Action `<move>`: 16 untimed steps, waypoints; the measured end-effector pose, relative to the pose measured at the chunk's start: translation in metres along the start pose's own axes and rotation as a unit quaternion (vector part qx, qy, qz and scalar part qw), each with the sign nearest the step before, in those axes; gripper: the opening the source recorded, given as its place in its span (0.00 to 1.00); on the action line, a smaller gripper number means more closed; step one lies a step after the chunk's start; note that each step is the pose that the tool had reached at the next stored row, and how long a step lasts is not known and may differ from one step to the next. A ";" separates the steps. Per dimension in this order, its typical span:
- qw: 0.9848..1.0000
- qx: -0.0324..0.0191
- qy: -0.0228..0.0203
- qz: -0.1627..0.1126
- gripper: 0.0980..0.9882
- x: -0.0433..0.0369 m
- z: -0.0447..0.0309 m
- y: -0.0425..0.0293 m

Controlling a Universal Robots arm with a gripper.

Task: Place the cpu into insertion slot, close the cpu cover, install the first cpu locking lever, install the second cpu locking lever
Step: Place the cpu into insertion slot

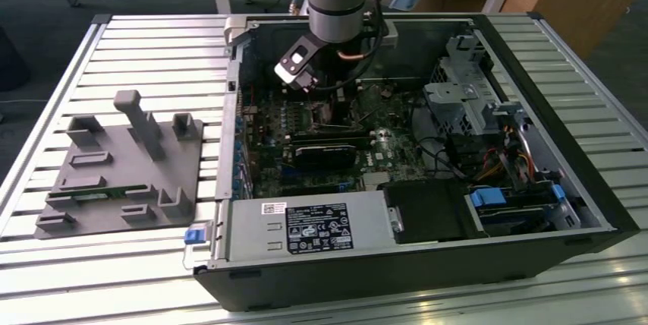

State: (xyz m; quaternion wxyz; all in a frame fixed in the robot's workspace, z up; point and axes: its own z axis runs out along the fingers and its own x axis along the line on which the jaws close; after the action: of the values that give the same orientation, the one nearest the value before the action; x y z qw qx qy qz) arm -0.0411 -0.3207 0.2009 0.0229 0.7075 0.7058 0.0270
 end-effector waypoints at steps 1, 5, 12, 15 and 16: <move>1.000 0.000 0.000 0.000 0.49 0.0000 0.0001 -0.0003; 1.000 0.000 0.000 0.000 0.49 0.0000 0.0007 -0.0010; 1.000 0.000 0.000 0.000 0.49 0.0000 0.0027 -0.0014; 1.000 0.000 0.000 0.000 0.49 0.0000 0.0033 -0.0017; 1.000 0.000 0.000 0.000 0.49 0.0000 0.0036 -0.0017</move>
State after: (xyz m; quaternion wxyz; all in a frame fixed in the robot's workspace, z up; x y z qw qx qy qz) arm -0.0426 -0.3207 0.1972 0.0229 0.7075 0.7059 0.0270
